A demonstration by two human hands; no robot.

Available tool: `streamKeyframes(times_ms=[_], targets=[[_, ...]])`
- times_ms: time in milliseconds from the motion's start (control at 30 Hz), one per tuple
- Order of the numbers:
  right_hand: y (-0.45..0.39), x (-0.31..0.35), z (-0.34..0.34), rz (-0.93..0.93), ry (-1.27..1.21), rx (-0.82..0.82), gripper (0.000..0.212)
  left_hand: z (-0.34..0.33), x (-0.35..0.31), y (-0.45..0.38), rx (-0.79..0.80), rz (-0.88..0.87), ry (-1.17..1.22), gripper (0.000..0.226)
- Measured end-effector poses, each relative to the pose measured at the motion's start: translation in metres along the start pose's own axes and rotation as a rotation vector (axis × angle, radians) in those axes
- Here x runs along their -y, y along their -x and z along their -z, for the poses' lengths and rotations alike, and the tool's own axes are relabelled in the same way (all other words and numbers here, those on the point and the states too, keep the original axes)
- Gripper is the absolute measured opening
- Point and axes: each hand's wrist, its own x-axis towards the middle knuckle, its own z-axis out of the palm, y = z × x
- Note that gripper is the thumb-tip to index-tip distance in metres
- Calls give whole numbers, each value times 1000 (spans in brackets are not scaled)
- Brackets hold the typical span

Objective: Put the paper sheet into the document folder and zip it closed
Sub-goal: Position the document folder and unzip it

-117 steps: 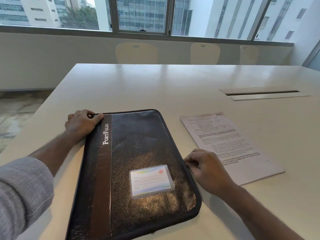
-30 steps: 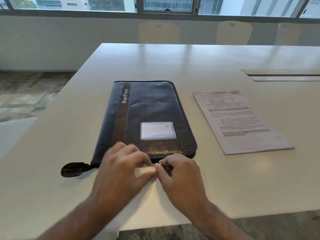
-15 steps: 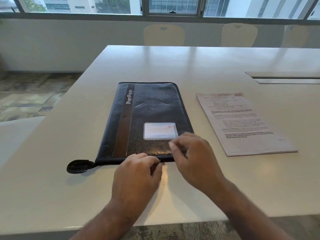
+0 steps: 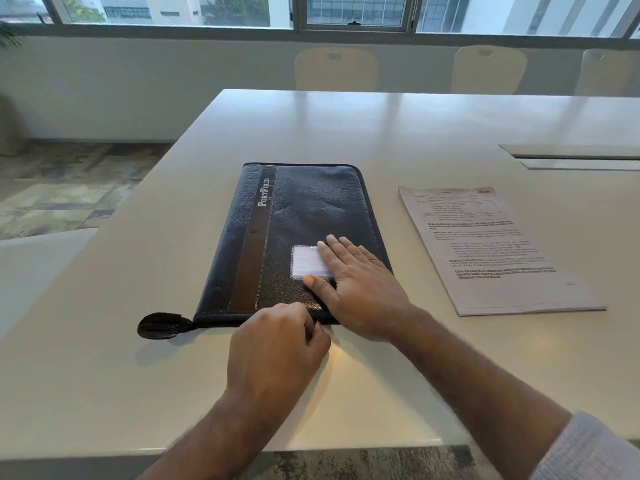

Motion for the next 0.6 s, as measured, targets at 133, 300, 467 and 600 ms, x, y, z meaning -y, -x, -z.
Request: streamKeyframes(times_ms=[133, 300, 467, 600], targets=[[1, 0, 1, -9, -3, -3, 74, 3, 2, 1, 20, 47, 13, 21], [1, -1, 1, -7, -8, -15, 73, 7, 10, 2, 2, 92, 22, 22], [1, -1, 1, -6, -1, -13, 73, 12, 25, 4, -26, 142, 4, 22], [1, -1, 1, -1, 12, -5, 73, 22, 51, 8, -77, 216, 1, 26]])
